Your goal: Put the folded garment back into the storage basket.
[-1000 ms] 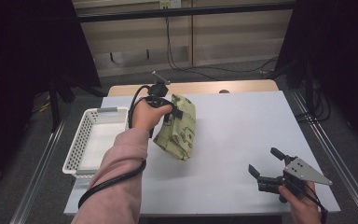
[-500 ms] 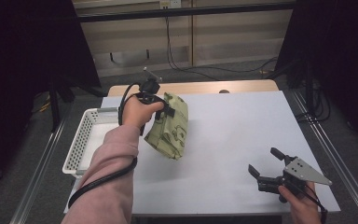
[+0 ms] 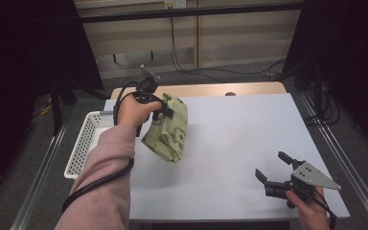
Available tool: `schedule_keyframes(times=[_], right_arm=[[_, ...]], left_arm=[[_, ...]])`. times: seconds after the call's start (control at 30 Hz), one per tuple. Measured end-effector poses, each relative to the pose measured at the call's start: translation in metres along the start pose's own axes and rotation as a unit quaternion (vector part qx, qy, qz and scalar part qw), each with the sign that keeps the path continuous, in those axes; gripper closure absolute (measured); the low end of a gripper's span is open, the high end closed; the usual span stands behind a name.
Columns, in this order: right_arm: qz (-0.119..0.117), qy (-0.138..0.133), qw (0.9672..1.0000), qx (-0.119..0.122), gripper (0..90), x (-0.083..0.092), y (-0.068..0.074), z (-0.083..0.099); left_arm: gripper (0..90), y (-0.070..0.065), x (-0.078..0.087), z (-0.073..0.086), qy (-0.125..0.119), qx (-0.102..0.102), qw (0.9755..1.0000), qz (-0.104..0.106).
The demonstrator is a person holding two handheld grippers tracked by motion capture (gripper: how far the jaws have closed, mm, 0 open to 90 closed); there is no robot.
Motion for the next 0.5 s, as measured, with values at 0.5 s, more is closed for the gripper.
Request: schedule_keyframes(times=[0.5], right_arm=[[-0.001, -0.002, 1.0, 0.005, 2.0, 0.0, 0.0, 0.0]], left_arm=[[74.5, 0.01, 0.023, 0.0, 0.004, -0.002, 0.9997, -0.022]])
Point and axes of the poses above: each handheld gripper's, and its own axes: x roughly backward along the jaws, z roughly out of its underside, y roughly to its left, the point moved 2 cm from there along -x, roughly forward along the jaws, and after that the axes turned 4 degrees about y, right-handed, at the moved point
